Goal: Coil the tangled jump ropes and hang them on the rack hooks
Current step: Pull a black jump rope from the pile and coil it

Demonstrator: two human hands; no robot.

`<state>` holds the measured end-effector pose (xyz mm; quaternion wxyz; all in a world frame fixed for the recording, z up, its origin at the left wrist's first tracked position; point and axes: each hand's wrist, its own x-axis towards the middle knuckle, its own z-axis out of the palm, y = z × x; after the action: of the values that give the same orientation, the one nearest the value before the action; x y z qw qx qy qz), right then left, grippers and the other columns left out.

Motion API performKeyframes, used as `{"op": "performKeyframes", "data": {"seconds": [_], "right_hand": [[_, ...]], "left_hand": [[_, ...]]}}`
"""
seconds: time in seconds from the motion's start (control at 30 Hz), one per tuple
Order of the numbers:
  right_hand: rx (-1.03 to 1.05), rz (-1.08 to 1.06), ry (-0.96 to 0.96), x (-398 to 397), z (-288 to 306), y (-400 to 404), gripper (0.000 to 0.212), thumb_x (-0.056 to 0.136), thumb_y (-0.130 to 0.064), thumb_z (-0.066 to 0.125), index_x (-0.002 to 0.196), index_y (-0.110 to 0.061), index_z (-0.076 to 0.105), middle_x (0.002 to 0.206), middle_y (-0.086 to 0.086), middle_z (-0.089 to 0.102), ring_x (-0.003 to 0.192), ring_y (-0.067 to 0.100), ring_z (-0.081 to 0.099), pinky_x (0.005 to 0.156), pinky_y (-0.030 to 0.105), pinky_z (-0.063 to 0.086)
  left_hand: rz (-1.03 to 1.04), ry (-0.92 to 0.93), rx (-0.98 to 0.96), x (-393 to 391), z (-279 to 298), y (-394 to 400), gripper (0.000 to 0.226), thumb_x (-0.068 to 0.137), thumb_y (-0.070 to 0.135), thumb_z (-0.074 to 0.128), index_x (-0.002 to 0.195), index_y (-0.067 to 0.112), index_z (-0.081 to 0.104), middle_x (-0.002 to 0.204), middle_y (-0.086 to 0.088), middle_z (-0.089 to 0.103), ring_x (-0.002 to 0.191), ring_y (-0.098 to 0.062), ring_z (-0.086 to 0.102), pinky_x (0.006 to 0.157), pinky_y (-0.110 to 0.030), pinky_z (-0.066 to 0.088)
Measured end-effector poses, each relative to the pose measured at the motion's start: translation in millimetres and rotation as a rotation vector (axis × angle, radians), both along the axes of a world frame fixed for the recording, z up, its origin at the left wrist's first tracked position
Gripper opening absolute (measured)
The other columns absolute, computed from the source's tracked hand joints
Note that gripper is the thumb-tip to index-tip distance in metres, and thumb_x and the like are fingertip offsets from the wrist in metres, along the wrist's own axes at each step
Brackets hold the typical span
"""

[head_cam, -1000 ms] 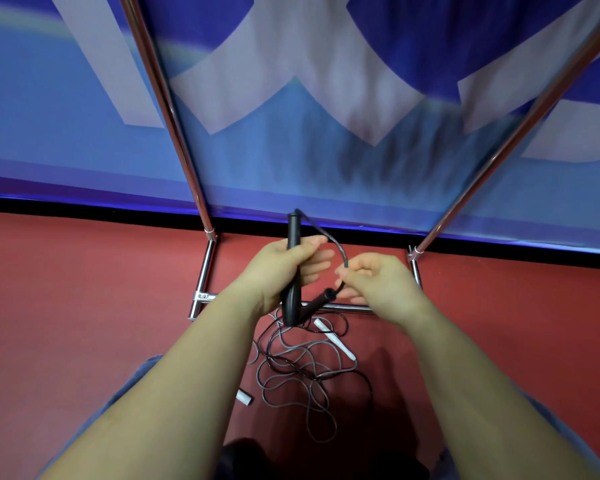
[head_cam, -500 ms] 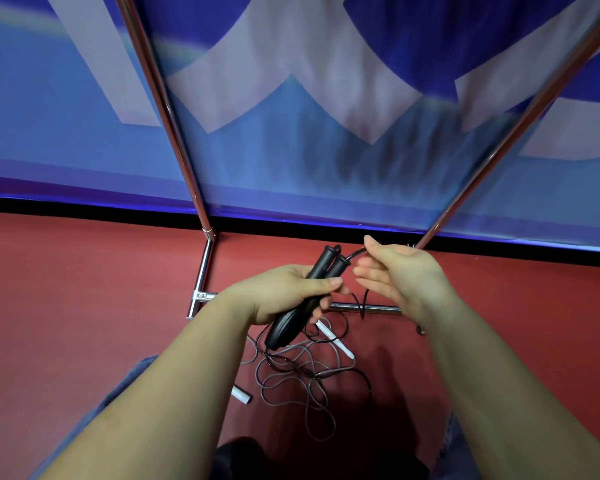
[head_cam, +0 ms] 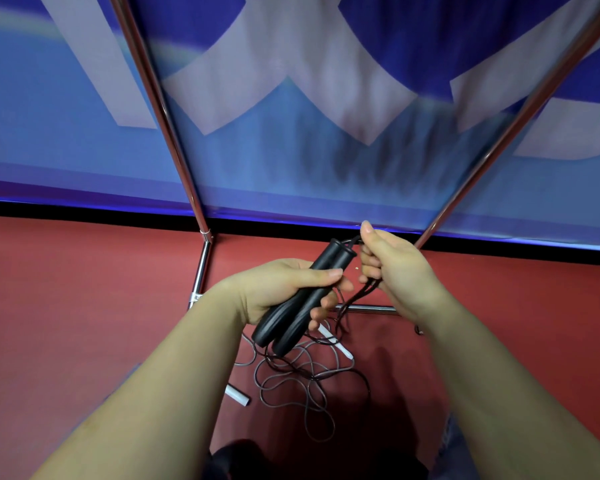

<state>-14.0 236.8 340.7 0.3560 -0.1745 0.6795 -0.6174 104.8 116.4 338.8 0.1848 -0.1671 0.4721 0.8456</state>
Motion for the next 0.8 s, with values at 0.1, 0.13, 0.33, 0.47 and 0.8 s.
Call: {"op": "performKeyframes", "data": {"seconds": [0.1,0.13,0.33,0.47,0.8], "right_hand": [[-0.033,-0.145,0.000,-6.8,-1.9,0.6,0.037,0.100,-0.029,0.043,0.065,-0.020,0.034,0.050,-0.010,0.026,0.040,0.003,0.025,0.050,0.024,0.029],[-0.043,-0.205,-0.010,-10.0,-2.9,1.3,0.037,0.100,-0.029,0.043,0.065,-0.020,0.035,0.051,-0.009,0.026,0.039,0.003,0.025,0.049,0.023,0.028],[-0.049,-0.319,-0.029,-16.9,-3.2,4.2,0.036,0.100,-0.030,0.042,0.067,-0.018,0.036,0.057,-0.004,0.025,0.038,0.002,0.024,0.046,0.020,0.028],[-0.044,-0.294,0.001,-14.5,-4.0,2.5,0.037,0.101,-0.033,0.039,0.069,-0.016,0.042,0.044,-0.011,0.031,0.036,0.003,0.026,0.043,0.020,0.031],[0.210,0.086,0.053,15.6,-14.2,-8.0,0.042,0.102,-0.029,0.033,0.067,-0.010,0.048,0.045,-0.002,0.033,0.032,0.005,0.031,0.044,0.023,0.040]], "left_hand": [[-0.004,-0.051,-0.076,-2.3,-1.5,1.7,0.020,0.074,0.015,0.062,0.092,0.007,0.067,0.064,-0.004,0.062,0.052,-0.014,0.059,0.052,-0.024,0.051],[-0.032,-0.078,-0.087,-2.5,-1.6,1.7,0.021,0.074,0.013,0.061,0.094,0.007,0.066,0.065,-0.004,0.064,0.055,-0.015,0.063,0.054,-0.024,0.054],[-0.076,-0.193,-0.141,-1.1,-1.7,2.7,0.008,0.090,0.012,0.057,0.090,0.011,0.064,0.063,0.000,0.060,0.054,-0.010,0.057,0.049,-0.018,0.049],[0.031,-0.120,-0.124,-4.2,-0.6,2.7,0.020,0.071,0.019,0.067,0.089,0.012,0.065,0.063,0.001,0.057,0.051,-0.009,0.052,0.044,-0.016,0.043],[0.481,-0.073,0.183,-12.2,4.7,-1.7,0.022,0.073,0.022,0.060,0.090,0.008,0.064,0.095,-0.006,0.067,0.050,-0.009,0.057,0.040,-0.015,0.042]]}}
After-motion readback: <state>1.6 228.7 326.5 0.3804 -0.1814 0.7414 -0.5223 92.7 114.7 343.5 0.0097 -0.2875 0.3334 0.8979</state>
